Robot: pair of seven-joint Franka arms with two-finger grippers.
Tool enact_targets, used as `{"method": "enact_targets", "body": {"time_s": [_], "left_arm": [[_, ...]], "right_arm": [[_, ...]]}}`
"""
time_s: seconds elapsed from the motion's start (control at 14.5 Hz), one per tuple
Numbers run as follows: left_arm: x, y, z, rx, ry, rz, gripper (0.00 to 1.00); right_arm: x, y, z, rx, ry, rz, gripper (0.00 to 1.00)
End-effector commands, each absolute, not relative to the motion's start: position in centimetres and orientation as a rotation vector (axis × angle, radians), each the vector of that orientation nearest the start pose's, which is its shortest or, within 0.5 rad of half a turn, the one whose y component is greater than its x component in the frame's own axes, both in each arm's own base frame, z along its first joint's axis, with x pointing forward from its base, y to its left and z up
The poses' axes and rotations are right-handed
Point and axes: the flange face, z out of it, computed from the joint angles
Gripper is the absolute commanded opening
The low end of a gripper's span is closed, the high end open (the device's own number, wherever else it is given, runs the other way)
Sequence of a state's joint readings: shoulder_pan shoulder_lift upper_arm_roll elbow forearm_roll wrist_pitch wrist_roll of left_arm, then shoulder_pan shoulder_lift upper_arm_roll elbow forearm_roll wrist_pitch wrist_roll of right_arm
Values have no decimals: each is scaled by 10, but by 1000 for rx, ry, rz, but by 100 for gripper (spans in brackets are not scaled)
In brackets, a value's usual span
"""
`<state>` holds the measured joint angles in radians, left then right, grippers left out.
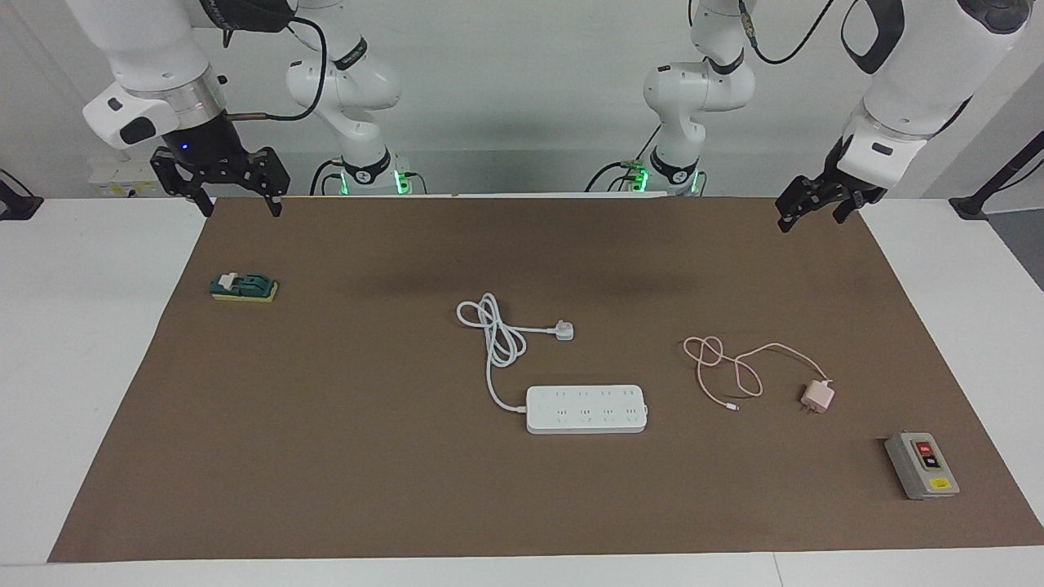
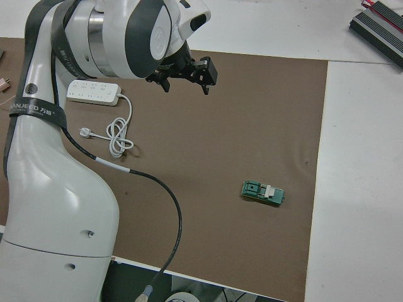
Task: Unplug charger and place it aside
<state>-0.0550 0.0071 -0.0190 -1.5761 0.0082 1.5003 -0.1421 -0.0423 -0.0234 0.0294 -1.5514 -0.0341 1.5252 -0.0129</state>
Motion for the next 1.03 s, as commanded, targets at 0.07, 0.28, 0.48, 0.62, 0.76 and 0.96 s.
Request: {"method": "enact_targets", "body": {"time_s": [0.07,0.28,0.48,0.62,0.76,0.96], "left_arm": [[552,-42,602,-3132,-24,151,100],[550,-44,605,-3145,123,148,100],[552,-42,619,-3142,128,99,100],[554,-43,621,-3155,136,45,100],[555,-45,622,-3157,124,30,100],[555,-43,621,-3157,121,28,100]], "right_arm": [[535,-20,637,-3189,-19,46,100],[532,-21,635,-3179,-11,80,100],[532,-22,634,-3172,-4,85,100],[531,-22,634,-3172,-7,94,100],[529,-18,634,-3174,-16,97,100],[528,-15,633,-3173,-16,118,100]]}}
